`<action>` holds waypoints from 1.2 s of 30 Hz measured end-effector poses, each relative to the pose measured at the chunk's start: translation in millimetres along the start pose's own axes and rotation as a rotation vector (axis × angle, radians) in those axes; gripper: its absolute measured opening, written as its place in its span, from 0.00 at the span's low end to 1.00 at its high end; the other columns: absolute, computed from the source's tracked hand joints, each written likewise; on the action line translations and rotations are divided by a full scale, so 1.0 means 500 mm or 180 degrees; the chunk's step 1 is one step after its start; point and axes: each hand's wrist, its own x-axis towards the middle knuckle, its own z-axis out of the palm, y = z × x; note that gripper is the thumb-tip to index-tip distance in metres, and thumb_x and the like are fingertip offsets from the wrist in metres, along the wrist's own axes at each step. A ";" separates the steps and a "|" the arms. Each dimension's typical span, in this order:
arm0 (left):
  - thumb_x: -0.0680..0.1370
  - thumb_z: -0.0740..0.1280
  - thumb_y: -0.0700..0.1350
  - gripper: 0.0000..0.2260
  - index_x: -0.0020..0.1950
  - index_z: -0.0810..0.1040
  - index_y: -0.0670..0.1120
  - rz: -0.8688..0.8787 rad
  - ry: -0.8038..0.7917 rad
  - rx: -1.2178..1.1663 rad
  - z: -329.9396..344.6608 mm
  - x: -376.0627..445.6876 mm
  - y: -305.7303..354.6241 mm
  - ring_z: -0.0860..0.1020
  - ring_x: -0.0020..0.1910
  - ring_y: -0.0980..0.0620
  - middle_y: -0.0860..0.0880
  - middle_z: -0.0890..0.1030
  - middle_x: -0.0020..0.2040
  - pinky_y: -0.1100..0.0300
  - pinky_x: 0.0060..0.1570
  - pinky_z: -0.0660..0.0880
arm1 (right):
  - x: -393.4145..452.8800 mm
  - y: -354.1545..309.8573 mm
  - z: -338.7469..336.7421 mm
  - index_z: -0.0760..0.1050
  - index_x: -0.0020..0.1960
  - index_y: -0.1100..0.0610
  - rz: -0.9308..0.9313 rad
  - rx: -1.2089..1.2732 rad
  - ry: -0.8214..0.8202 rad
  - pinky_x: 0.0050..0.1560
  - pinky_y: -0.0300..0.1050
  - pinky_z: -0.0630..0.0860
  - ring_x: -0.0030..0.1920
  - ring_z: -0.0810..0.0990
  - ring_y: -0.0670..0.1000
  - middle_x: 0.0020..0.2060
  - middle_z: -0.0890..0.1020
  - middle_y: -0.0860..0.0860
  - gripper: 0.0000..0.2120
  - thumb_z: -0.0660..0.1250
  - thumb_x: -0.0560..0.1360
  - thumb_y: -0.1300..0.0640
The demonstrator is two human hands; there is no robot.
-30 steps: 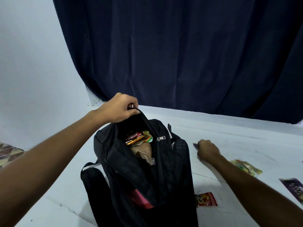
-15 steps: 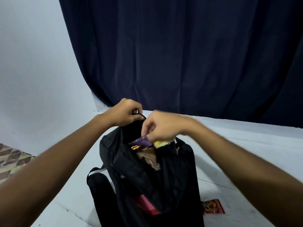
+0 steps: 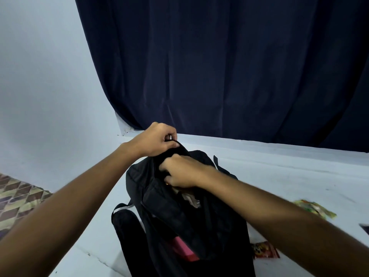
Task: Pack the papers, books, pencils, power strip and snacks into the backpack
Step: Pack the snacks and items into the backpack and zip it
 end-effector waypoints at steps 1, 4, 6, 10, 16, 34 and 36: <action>0.73 0.72 0.42 0.06 0.38 0.78 0.47 -0.0004 -0.0007 0.0025 -0.001 -0.002 -0.001 0.70 0.30 0.57 0.54 0.72 0.28 0.62 0.33 0.67 | -0.013 -0.003 -0.017 0.77 0.44 0.54 -0.0097 0.0472 0.0084 0.41 0.46 0.73 0.45 0.79 0.55 0.40 0.81 0.54 0.05 0.65 0.72 0.62; 0.71 0.71 0.38 0.10 0.35 0.75 0.52 0.0112 0.0015 0.0036 -0.004 -0.004 -0.007 0.72 0.31 0.54 0.52 0.75 0.30 0.61 0.34 0.68 | -0.065 0.012 -0.070 0.78 0.43 0.55 -0.0310 0.1248 0.1056 0.40 0.45 0.76 0.37 0.79 0.51 0.35 0.81 0.51 0.07 0.64 0.69 0.65; 0.73 0.73 0.42 0.10 0.35 0.75 0.53 0.0128 0.0038 0.0028 -0.001 -0.003 -0.008 0.73 0.32 0.56 0.54 0.75 0.31 0.63 0.34 0.68 | -0.103 0.060 -0.092 0.76 0.40 0.56 -0.0093 0.1116 0.1375 0.37 0.45 0.74 0.34 0.78 0.51 0.32 0.80 0.51 0.06 0.64 0.67 0.65; 0.74 0.73 0.45 0.06 0.39 0.79 0.46 0.0050 0.0067 -0.0039 0.009 -0.003 -0.006 0.73 0.33 0.57 0.53 0.76 0.32 0.63 0.35 0.69 | -0.189 0.189 -0.053 0.78 0.42 0.59 0.1262 0.0204 -0.0973 0.32 0.41 0.74 0.33 0.77 0.50 0.35 0.81 0.51 0.03 0.66 0.70 0.65; 0.73 0.74 0.44 0.06 0.40 0.80 0.45 0.0019 0.0070 -0.0167 0.024 -0.007 -0.004 0.77 0.36 0.46 0.46 0.80 0.34 0.56 0.38 0.73 | -0.278 0.250 0.099 0.78 0.49 0.56 0.2035 0.0260 -0.2911 0.35 0.38 0.74 0.32 0.74 0.47 0.33 0.77 0.48 0.19 0.80 0.63 0.51; 0.74 0.73 0.45 0.07 0.40 0.79 0.45 0.0001 0.0038 -0.0106 0.031 -0.029 0.007 0.73 0.33 0.54 0.50 0.77 0.32 0.58 0.36 0.71 | -0.203 0.163 -0.129 0.82 0.41 0.53 0.1597 0.0158 -0.1893 0.31 0.37 0.68 0.33 0.75 0.45 0.28 0.78 0.45 0.06 0.77 0.65 0.57; 0.74 0.73 0.45 0.07 0.39 0.78 0.45 0.0037 0.0050 -0.0096 0.030 -0.029 0.007 0.73 0.33 0.56 0.53 0.76 0.32 0.59 0.37 0.70 | -0.188 0.102 -0.167 0.80 0.45 0.54 0.1323 0.0686 -0.1438 0.30 0.38 0.67 0.32 0.75 0.46 0.28 0.79 0.46 0.09 0.76 0.67 0.58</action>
